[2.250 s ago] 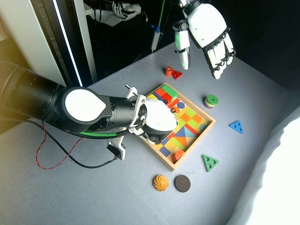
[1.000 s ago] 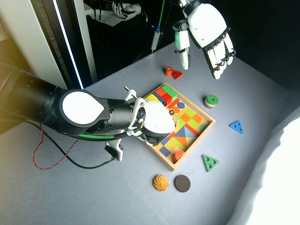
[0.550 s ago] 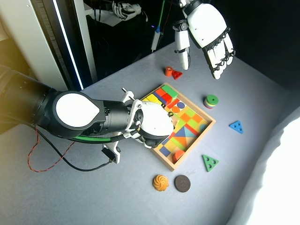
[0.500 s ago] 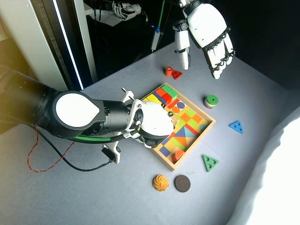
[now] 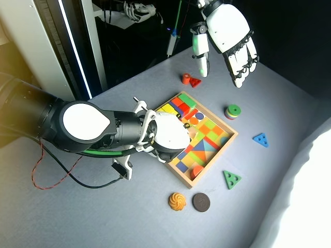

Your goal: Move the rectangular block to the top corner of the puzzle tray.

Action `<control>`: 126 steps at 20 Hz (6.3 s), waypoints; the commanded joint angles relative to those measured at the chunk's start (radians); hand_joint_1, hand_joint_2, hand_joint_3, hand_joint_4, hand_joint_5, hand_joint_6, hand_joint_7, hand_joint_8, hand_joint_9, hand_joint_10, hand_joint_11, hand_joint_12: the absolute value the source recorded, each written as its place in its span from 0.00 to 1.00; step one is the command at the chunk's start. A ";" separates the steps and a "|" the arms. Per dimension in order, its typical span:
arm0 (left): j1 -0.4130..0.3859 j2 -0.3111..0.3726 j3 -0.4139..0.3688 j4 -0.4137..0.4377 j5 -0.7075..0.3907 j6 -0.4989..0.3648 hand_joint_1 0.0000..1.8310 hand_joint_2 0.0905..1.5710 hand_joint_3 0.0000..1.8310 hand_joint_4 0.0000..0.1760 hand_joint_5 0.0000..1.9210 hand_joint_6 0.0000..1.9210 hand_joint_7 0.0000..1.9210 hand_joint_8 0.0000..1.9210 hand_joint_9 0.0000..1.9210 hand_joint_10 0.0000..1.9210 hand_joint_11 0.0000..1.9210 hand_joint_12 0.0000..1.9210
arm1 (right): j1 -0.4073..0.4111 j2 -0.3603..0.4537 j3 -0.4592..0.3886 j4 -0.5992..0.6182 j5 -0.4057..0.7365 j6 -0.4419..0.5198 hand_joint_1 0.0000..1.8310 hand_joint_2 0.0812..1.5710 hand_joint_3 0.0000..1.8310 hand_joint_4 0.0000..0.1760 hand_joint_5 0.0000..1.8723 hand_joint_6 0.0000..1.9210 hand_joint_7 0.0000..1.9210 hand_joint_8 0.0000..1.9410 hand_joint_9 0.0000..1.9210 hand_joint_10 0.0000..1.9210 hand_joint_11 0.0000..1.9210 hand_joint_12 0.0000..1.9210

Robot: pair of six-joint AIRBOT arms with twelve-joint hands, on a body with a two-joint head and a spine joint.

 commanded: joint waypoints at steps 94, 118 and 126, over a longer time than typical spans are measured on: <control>-0.022 0.014 -0.005 0.066 -0.010 0.009 0.00 0.84 0.00 0.00 0.19 0.01 0.30 0.01 0.28 0.01 0.10 0.28 | 0.012 -0.117 0.529 -0.107 0.252 -0.055 0.99 0.73 0.00 0.00 0.16 0.00 0.66 1.00 0.80 1.00 0.86 1.00; -0.022 0.015 -0.005 0.065 -0.009 0.010 0.00 0.83 0.00 0.00 0.17 0.00 0.33 0.00 0.30 0.00 0.11 0.28 | 0.085 -0.128 0.530 -0.095 0.231 -0.053 0.98 0.73 0.00 0.00 0.10 0.00 0.69 1.00 0.78 1.00 0.84 1.00; -0.022 0.015 -0.005 0.064 -0.009 0.010 0.00 0.83 0.00 0.00 0.17 0.01 0.34 0.01 0.30 0.01 0.11 0.29 | 0.130 -0.122 0.529 -0.151 0.351 0.012 0.98 0.72 0.00 0.00 0.12 0.00 0.67 1.00 0.78 1.00 0.85 1.00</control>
